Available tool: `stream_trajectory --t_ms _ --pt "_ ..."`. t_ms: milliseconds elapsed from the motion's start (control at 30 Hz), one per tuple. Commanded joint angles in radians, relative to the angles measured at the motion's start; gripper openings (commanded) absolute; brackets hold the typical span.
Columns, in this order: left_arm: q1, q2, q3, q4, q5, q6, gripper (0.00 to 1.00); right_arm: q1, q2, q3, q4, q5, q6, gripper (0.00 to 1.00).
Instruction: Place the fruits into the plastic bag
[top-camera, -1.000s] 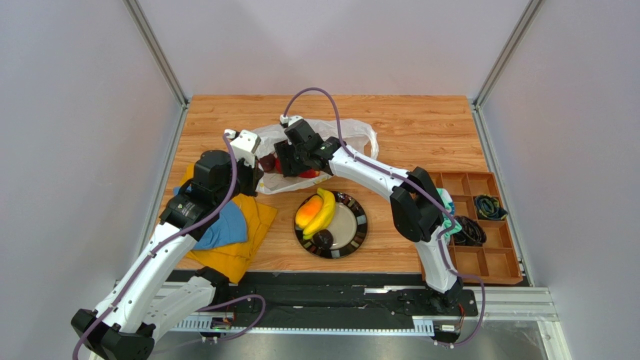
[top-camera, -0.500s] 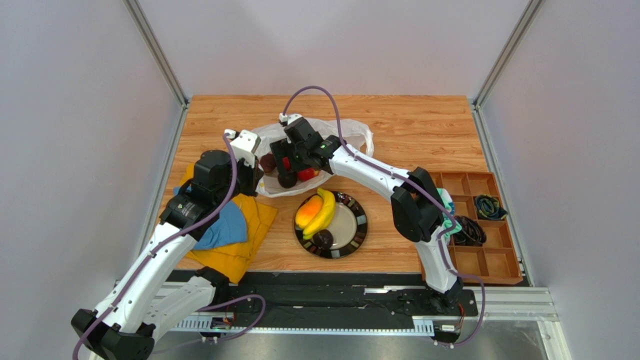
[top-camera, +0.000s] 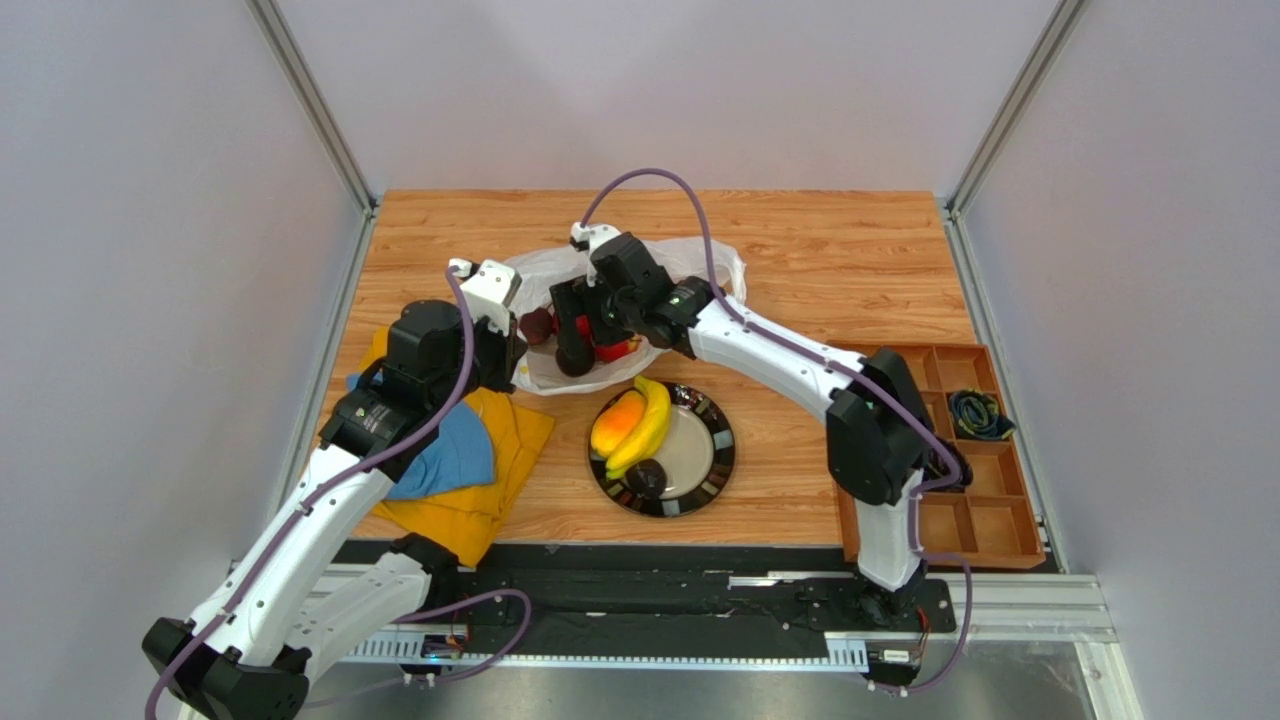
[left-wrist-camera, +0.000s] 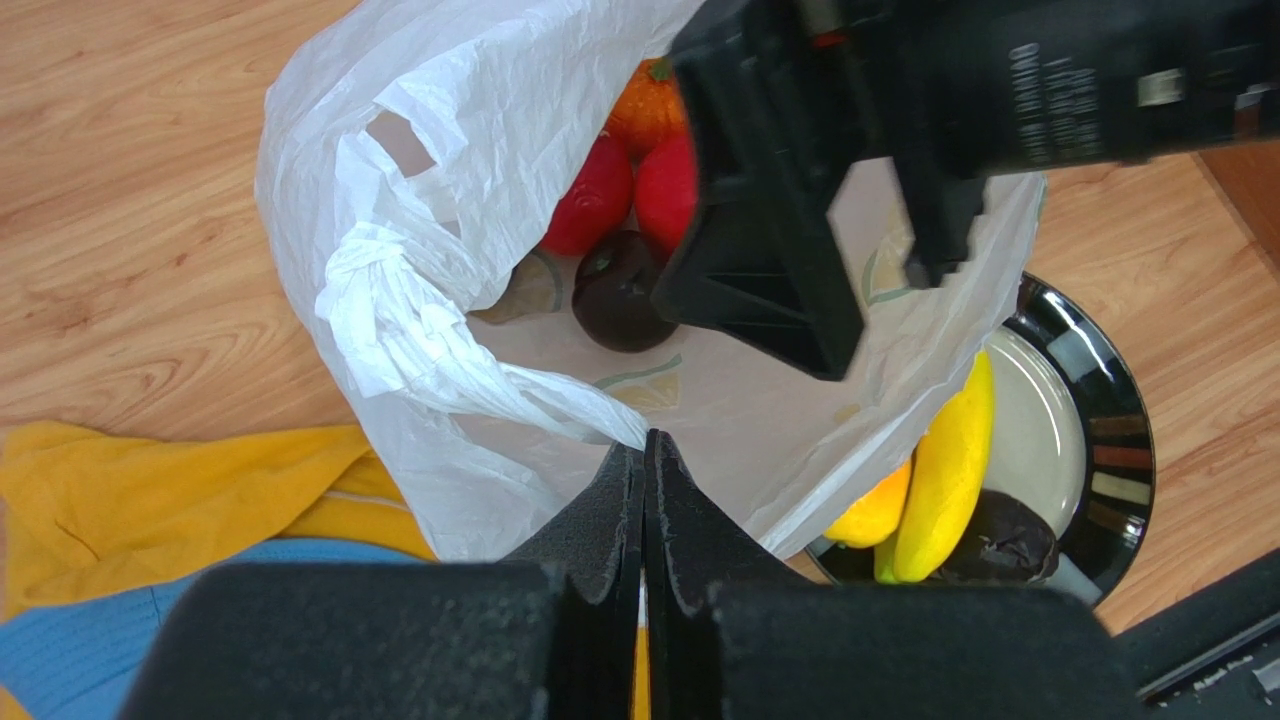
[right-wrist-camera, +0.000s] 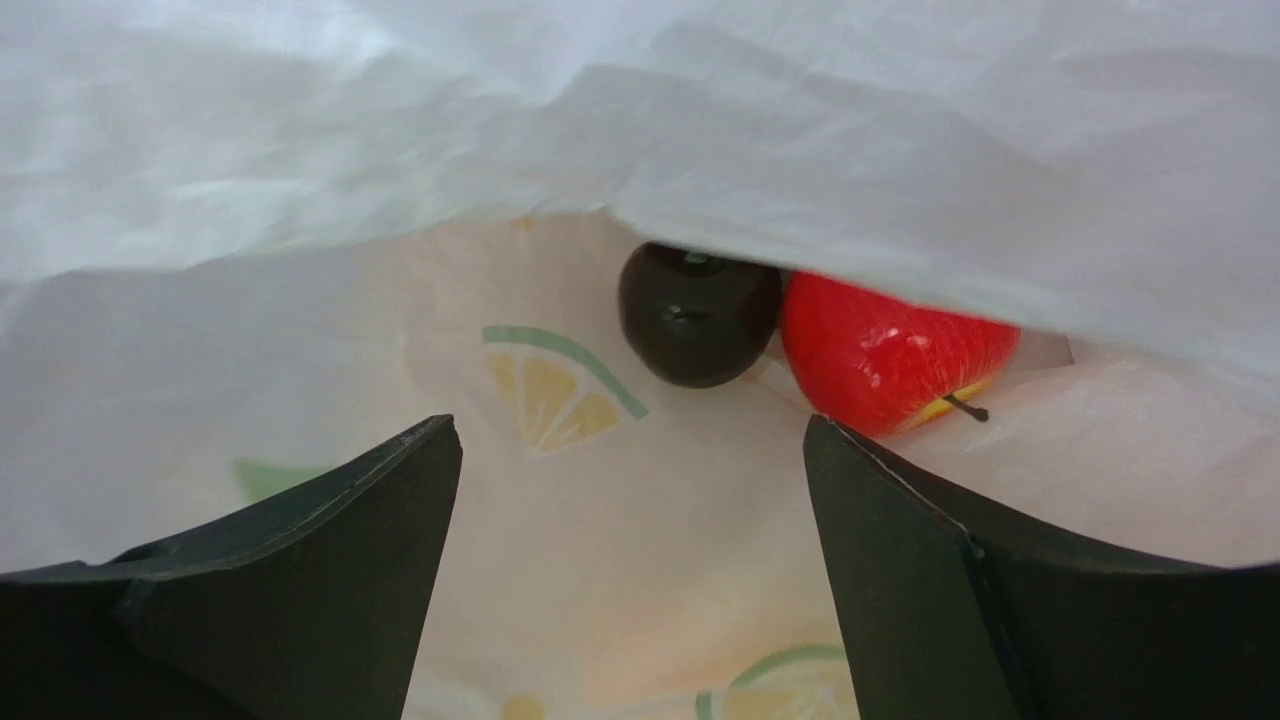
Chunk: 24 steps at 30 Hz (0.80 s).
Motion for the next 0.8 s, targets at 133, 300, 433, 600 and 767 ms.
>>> stream_trajectory --t_ms 133,300,433,600,767 --pt "-0.002 -0.009 0.040 0.012 0.013 -0.009 0.00 0.030 -0.284 -0.189 0.256 -0.160 -0.035 0.83" --pt "-0.002 -0.009 0.040 0.012 0.013 -0.009 0.00 0.086 -0.383 -0.271 0.265 -0.177 -0.077 0.77" --pt "-0.002 -0.011 0.040 0.012 0.013 -0.009 0.00 0.153 -0.488 -0.390 0.271 -0.157 -0.132 0.75" --pt "-0.002 -0.011 0.040 0.012 0.016 -0.009 0.00 0.206 -0.651 -0.585 0.290 -0.147 -0.111 0.72" --pt "-0.002 -0.012 0.040 0.011 0.012 -0.009 0.00 0.214 -0.748 -0.728 0.291 -0.143 -0.026 0.70"
